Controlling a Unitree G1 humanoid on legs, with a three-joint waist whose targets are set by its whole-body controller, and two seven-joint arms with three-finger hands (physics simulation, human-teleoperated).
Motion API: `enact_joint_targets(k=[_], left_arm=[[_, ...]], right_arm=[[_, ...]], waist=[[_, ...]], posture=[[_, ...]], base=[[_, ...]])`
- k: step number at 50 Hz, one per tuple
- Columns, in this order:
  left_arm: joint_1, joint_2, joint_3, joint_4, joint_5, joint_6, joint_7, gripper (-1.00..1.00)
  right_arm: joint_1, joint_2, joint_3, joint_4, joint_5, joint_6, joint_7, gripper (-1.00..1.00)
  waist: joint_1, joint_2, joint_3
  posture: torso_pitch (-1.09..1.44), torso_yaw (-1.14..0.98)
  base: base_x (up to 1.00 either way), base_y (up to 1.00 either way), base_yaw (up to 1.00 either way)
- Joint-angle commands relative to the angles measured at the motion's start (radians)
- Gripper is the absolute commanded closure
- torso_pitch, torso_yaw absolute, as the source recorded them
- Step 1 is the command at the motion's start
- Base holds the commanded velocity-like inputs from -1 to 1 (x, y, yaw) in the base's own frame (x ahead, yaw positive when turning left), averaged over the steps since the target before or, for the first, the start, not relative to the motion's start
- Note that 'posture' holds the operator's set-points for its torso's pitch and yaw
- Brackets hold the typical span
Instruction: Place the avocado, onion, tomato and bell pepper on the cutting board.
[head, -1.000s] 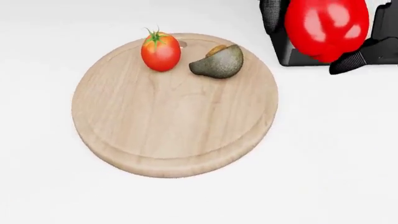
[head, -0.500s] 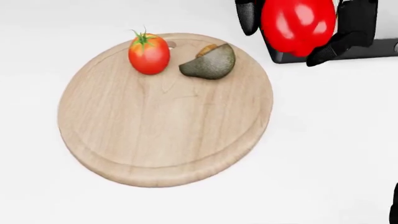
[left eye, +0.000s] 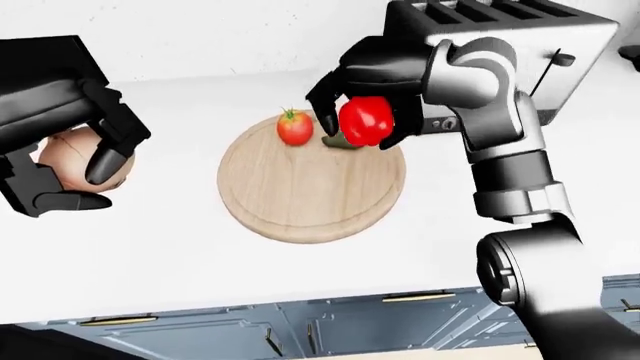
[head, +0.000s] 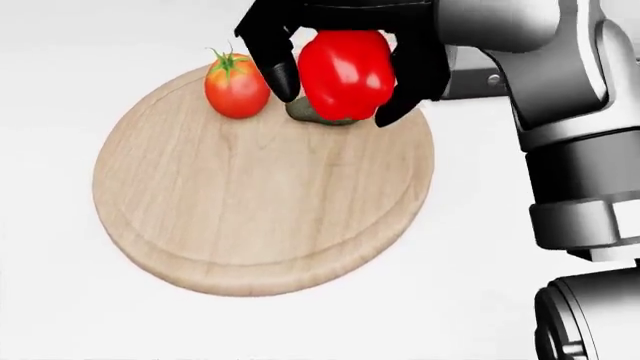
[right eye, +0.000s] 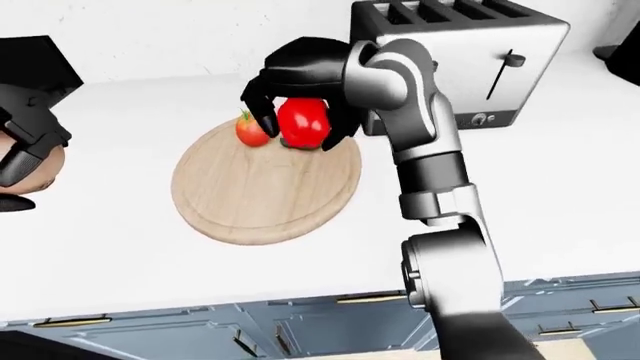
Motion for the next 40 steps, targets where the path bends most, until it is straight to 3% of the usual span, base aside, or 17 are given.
enact_joint_targets(k=[1, 12, 18, 29, 35, 40], left_arm=[[-0.023, 0.019, 0.026, -0.011, 0.0, -0.005, 0.022, 1.0], [-0.016, 0.009, 0.025, -0.019, -0.001, -0.006, 0.026, 1.0], [-0.02, 0.007, 0.023, -0.014, -0.001, -0.011, 0.028, 1.0], [-0.018, 0.005, 0.023, -0.01, -0.002, -0.016, 0.028, 1.0], [-0.011, 0.004, 0.028, -0.013, -0.003, -0.018, 0.028, 1.0], [-0.008, 0.004, 0.03, -0.013, -0.004, -0.017, 0.029, 1.0]], right_arm=[[-0.039, -0.005, -0.014, -0.004, -0.018, -0.033, -0.053, 1.0], [0.0, 0.04, -0.002, 0.035, -0.057, -0.116, -0.123, 1.0], [-0.051, 0.025, 0.014, 0.187, -0.103, -0.318, -0.24, 1.0], [-0.09, 0.027, 0.02, 0.346, -0.172, -0.391, -0.325, 1.0], [-0.104, 0.018, 0.039, 0.429, -0.276, -0.436, -0.442, 1.0], [-0.09, 0.025, 0.033, 0.431, -0.274, -0.438, -0.423, 0.98]], waist=[[0.0, 0.007, -0.027], [0.003, 0.008, -0.031], [0.002, 0.009, -0.033], [0.004, 0.007, -0.036], [0.006, 0.005, -0.037], [0.007, 0.004, -0.037]], posture=[[0.0, 0.0], [0.0, 0.0], [0.0, 0.0], [0.0, 0.0], [0.0, 0.0], [0.0, 0.0]], base=[[0.0, 0.0, 0.0], [0.0, 0.0, 0.0], [0.0, 0.0, 0.0], [0.0, 0.0, 0.0], [0.0, 0.0, 0.0], [0.0, 0.0, 0.0]])
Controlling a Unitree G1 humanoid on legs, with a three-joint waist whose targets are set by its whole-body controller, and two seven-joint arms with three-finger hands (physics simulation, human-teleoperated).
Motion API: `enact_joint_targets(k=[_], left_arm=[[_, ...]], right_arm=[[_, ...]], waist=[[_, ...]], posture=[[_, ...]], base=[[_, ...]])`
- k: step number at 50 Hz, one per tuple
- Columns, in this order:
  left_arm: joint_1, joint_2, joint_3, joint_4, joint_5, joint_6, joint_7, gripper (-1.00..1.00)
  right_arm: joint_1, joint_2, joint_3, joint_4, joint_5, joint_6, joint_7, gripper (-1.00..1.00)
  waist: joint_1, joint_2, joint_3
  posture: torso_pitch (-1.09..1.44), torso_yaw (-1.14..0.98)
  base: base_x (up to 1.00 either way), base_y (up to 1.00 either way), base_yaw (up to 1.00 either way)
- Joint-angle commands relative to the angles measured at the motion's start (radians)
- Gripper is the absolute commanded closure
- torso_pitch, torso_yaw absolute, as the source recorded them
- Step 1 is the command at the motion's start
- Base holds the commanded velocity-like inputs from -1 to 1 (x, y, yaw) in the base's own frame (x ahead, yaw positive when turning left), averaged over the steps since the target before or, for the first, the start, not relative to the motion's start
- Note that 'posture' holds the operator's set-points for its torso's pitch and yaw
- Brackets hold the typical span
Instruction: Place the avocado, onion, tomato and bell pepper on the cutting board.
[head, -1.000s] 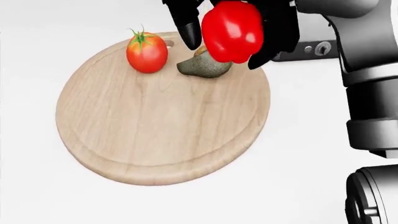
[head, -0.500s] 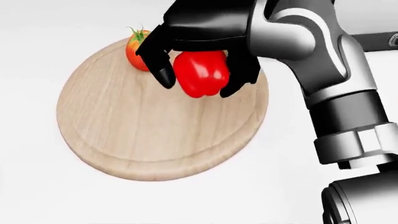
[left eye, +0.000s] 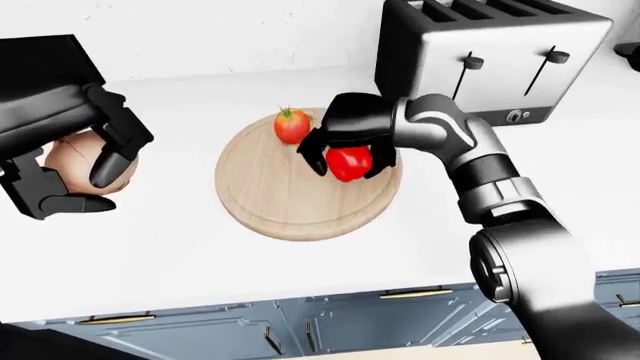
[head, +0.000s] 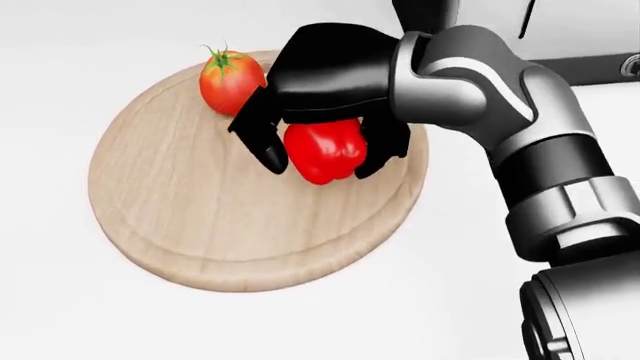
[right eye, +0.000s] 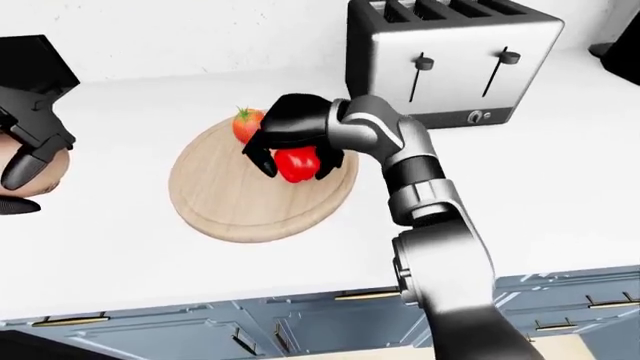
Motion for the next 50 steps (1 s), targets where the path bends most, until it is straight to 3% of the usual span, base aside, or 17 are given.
enact_joint_targets(k=[1, 8, 9, 10, 12, 16, 19, 21, 25, 30, 40, 50], left_arm=[[-0.027, 0.021, 0.024, -0.015, -0.002, -0.002, 0.022, 1.0], [-0.032, 0.021, 0.02, -0.013, -0.001, -0.001, 0.023, 1.0], [-0.027, 0.019, 0.021, -0.014, -0.001, -0.005, 0.024, 1.0], [-0.023, 0.016, 0.023, -0.018, -0.001, -0.004, 0.024, 1.0], [-0.025, 0.018, 0.021, -0.012, 0.001, -0.006, 0.024, 1.0], [-0.023, 0.017, 0.023, -0.012, 0.001, -0.007, 0.024, 1.0], [-0.025, 0.019, 0.024, -0.012, -0.001, -0.006, 0.024, 1.0], [-0.027, 0.021, 0.024, -0.009, -0.002, -0.007, 0.024, 1.0], [-0.027, 0.023, 0.025, -0.008, -0.003, -0.006, 0.024, 1.0], [-0.032, 0.027, 0.022, -0.007, -0.005, -0.004, 0.024, 1.0], [-0.052, 0.038, 0.015, 0.002, -0.009, 0.0, 0.023, 1.0], [-0.059, 0.038, 0.007, -0.004, -0.009, 0.008, 0.025, 1.0]], right_arm=[[-0.039, -0.006, -0.024, -0.044, 0.041, -0.001, -0.005, 0.97], [-0.019, -0.007, -0.025, -0.058, 0.051, 0.003, 0.036, 0.93], [-0.01, -0.011, -0.021, -0.069, 0.045, 0.011, 0.052, 0.84], [0.002, -0.004, -0.028, -0.082, 0.063, 0.022, 0.077, 0.51], [0.005, -0.005, -0.027, -0.086, 0.058, 0.02, 0.076, 0.29], [0.002, -0.007, -0.024, -0.078, 0.044, 0.021, 0.072, 0.06], [0.005, -0.005, -0.026, -0.084, 0.047, 0.027, 0.084, -0.26], [0.007, -0.007, -0.024, -0.083, 0.041, 0.025, 0.085, -0.29], [0.01, -0.007, -0.028, -0.092, 0.054, 0.034, 0.114, -0.53], [-0.003, -0.016, -0.034, -0.1, 0.079, 0.037, 0.153, -1.0], [-0.075, -0.043, -0.043, -0.125, 0.146, 0.041, 0.296, -1.0], [-0.095, -0.056, -0.078, -0.259, 0.299, 0.14, 0.486, -1.0]], waist=[[0.0, 0.006, -0.031], [0.0, 0.004, -0.031], [0.0, 0.004, -0.031], [0.0, 0.003, -0.031], [0.001, 0.002, -0.03], [-0.001, 0.002, -0.031], [-0.003, 0.002, -0.031], [-0.004, 0.002, -0.032], [-0.003, 0.002, -0.032], [-0.001, 0.003, -0.033], [0.001, 0.002, -0.032], [-0.002, 0.001, -0.028]], posture=[[0.0, 0.0], [0.0, 0.0], [0.0, 0.0], [0.0, 0.0], [0.0, 0.0], [0.0, 0.0], [0.0, 0.0], [0.0, 0.0], [0.0, 0.0], [0.0, 0.0], [0.0, 0.0], [0.0, 0.0]], base=[[0.0, 0.0, 0.0], [0.0, 0.0, 0.0], [0.0, 0.0, 0.0], [0.0, 0.0, 0.0], [0.0, 0.0, 0.0], [0.0, 0.0, 0.0], [0.0, 0.0, 0.0], [0.0, 0.0, 0.0], [0.0, 0.0, 0.0], [0.0, 0.0, 0.0], [0.0, 0.0, 0.0], [0.0, 0.0, 0.0]])
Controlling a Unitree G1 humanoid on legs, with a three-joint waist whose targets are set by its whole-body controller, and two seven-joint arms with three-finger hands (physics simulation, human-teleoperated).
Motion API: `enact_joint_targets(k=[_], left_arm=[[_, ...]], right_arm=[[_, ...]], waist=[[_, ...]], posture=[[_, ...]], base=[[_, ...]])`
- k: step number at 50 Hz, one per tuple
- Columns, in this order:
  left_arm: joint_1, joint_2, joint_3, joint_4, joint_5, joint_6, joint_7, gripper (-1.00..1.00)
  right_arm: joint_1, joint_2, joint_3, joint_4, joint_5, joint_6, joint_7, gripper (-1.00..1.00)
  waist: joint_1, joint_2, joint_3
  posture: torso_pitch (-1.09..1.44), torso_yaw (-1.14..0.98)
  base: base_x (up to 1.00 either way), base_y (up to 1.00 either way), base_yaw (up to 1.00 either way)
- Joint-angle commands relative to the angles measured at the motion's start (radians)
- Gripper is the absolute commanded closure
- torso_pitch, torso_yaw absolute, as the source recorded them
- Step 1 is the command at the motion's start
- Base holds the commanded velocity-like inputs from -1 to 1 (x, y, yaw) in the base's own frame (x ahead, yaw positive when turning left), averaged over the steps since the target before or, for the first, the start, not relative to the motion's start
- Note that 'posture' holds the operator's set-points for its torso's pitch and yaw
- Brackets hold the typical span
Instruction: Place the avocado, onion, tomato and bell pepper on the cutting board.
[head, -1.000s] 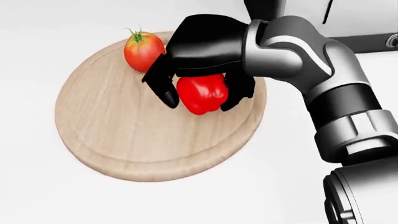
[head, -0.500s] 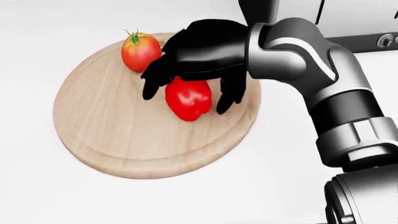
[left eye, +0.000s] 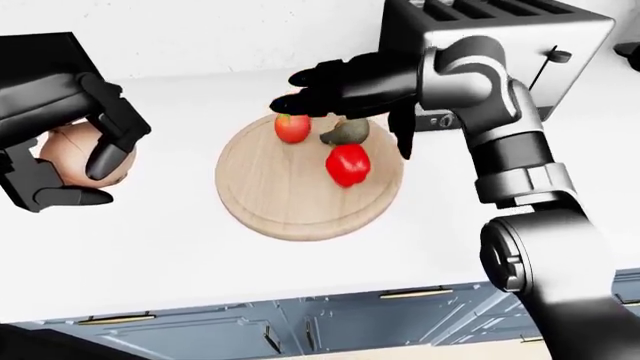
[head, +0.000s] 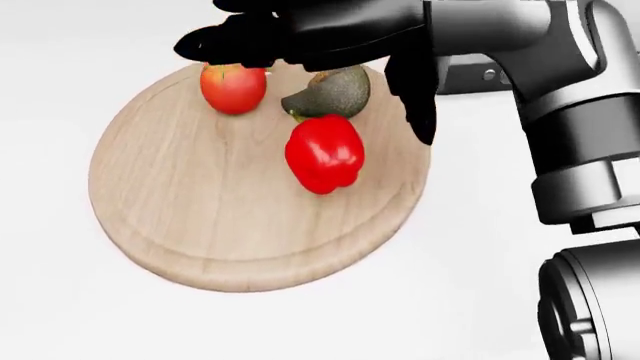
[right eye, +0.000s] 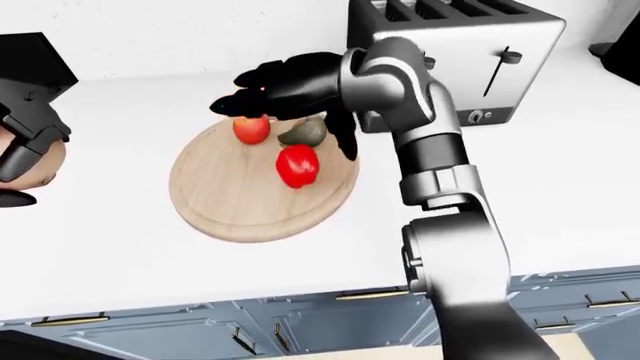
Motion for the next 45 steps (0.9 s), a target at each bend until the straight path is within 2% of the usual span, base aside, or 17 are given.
enact_joint_targets(k=[1, 6, 10, 12, 13, 23, 31, 35, 45], left_arm=[[-0.026, 0.018, 0.021, -0.016, 0.0, 0.0, 0.019, 1.0], [-0.032, 0.013, 0.016, -0.019, 0.004, 0.003, 0.017, 1.0], [-0.026, 0.003, 0.013, -0.02, 0.01, -0.002, 0.021, 1.0], [-0.031, 0.0, 0.013, -0.027, 0.009, 0.007, 0.019, 1.0], [-0.033, -0.003, 0.011, -0.028, 0.01, 0.009, 0.02, 1.0], [-0.057, -0.068, -0.028, -0.065, 0.023, 0.042, 0.048, 1.0], [-0.146, -0.143, -0.103, -0.099, 0.037, 0.094, 0.042, 1.0], [-0.157, -0.208, -0.143, -0.112, 0.071, 0.087, 0.05, 1.0], [-0.295, -0.349, -0.249, -0.003, 0.163, 0.024, 0.081, 1.0]], right_arm=[[-0.038, -0.016, -0.023, -0.053, 0.07, 0.036, 0.027, -1.0], [-0.025, -0.037, -0.047, -0.148, 0.161, 0.107, 0.081, -1.0], [0.042, -0.056, -0.068, -0.303, 0.249, 0.217, 0.146, -1.0], [0.055, -0.079, -0.076, -0.327, 0.267, 0.222, 0.141, -1.0], [0.075, -0.078, -0.082, -0.373, 0.288, 0.269, 0.154, -1.0], [0.187, -0.15, -0.113, -0.543, 0.385, 0.34, 0.194, -1.0], [0.251, -0.215, -0.15, -0.608, 0.445, 0.371, 0.211, -1.0], [0.276, -0.244, -0.165, -0.632, 0.471, 0.382, 0.219, -1.0], [0.322, -0.285, -0.186, -0.66, 0.504, 0.387, 0.213, -1.0]], waist=[[-0.001, 0.007, -0.028], [-0.001, 0.006, -0.026], [0.0, 0.003, -0.024], [0.0, 0.001, -0.023], [0.0, 0.001, -0.023], [0.001, -0.006, -0.023], [0.003, -0.015, -0.024], [0.004, -0.02, -0.023], [0.008, -0.036, -0.026]], posture=[[0.0, 0.0], [0.0, 0.0], [0.0, 0.0], [0.0, 0.0], [0.0, 0.0], [0.0, 0.0], [0.0, 0.0], [0.0, 0.0], [0.0, 0.0]], base=[[0.0, 0.0, 0.0], [0.0, 0.0, 0.0], [0.0, 0.0, 0.0], [0.0, 0.0, 0.0], [0.0, 0.0, 0.0], [0.0, 0.0, 0.0], [0.0, 0.0, 0.0], [0.0, 0.0, 0.0], [0.0, 0.0, 0.0]])
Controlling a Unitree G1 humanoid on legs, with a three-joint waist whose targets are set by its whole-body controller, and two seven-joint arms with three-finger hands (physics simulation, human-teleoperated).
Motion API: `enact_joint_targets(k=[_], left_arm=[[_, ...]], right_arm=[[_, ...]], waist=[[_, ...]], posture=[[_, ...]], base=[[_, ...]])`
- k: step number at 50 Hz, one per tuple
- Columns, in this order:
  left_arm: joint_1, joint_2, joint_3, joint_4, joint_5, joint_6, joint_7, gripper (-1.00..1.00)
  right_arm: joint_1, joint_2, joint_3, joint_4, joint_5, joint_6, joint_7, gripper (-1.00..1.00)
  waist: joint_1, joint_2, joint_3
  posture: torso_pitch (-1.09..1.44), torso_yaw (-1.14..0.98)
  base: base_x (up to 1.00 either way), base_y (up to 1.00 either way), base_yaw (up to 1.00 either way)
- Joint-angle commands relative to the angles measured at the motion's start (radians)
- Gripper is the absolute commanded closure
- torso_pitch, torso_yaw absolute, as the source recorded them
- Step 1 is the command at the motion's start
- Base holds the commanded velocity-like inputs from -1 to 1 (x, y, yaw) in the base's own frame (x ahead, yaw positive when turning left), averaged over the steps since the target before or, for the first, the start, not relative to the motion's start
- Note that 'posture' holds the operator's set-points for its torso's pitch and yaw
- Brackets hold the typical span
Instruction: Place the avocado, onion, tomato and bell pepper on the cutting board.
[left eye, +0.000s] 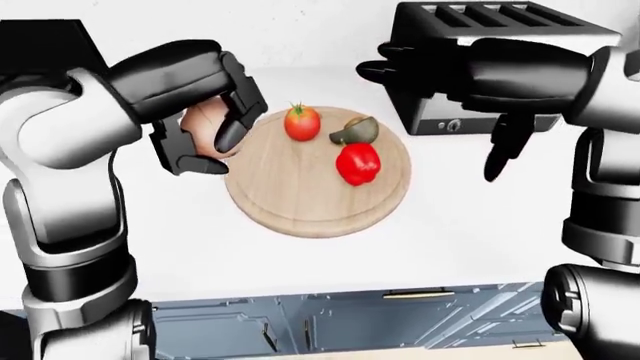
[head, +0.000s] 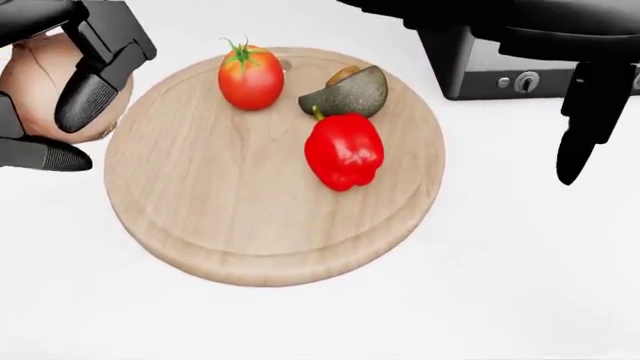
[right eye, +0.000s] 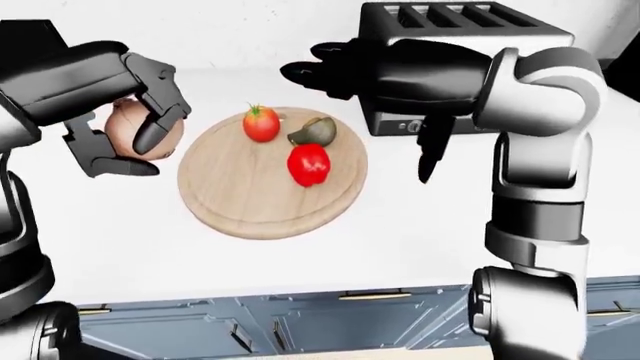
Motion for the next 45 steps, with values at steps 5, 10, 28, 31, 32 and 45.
enact_joint_targets(k=[5, 10, 28, 31, 32, 45], left_arm=[[-0.091, -0.05, -0.012, 0.029, 0.047, -0.022, 0.028, 1.0], [-0.108, -0.095, -0.032, 0.058, 0.071, -0.034, 0.037, 1.0], [-0.124, -0.201, -0.078, 0.092, 0.136, -0.082, 0.052, 1.0], [-0.105, -0.212, -0.082, 0.072, 0.136, -0.084, 0.049, 1.0], [-0.102, -0.216, -0.085, 0.066, 0.142, -0.079, 0.046, 1.0], [-0.097, -0.264, -0.112, 0.062, 0.173, -0.087, 0.025, 1.0]], right_arm=[[-0.008, -0.027, -0.029, -0.034, 0.027, 0.001, -0.016, -1.0], [0.0, -0.035, -0.033, -0.036, 0.033, 0.0, -0.019, -1.0], [0.062, -0.056, -0.058, -0.126, 0.066, 0.034, -0.033, -1.0], [0.058, -0.063, -0.061, -0.138, 0.072, 0.049, -0.03, -1.0], [0.051, -0.067, -0.061, -0.134, 0.074, 0.048, -0.029, -1.0], [0.045, -0.074, -0.06, -0.126, 0.077, 0.049, -0.024, -1.0]], waist=[[0.002, -0.004, -0.029], [0.003, -0.008, -0.03], [0.007, -0.02, -0.031], [0.006, -0.02, -0.03], [0.006, -0.02, -0.03], [0.007, -0.024, -0.028]], posture=[[0.0, 0.0], [0.0, 0.0], [0.0, 0.0], [0.0, 0.0], [0.0, 0.0], [0.0, 0.0]], base=[[0.0, 0.0, 0.0], [0.0, 0.0, 0.0], [0.0, 0.0, 0.0], [0.0, 0.0, 0.0], [0.0, 0.0, 0.0], [0.0, 0.0, 0.0]])
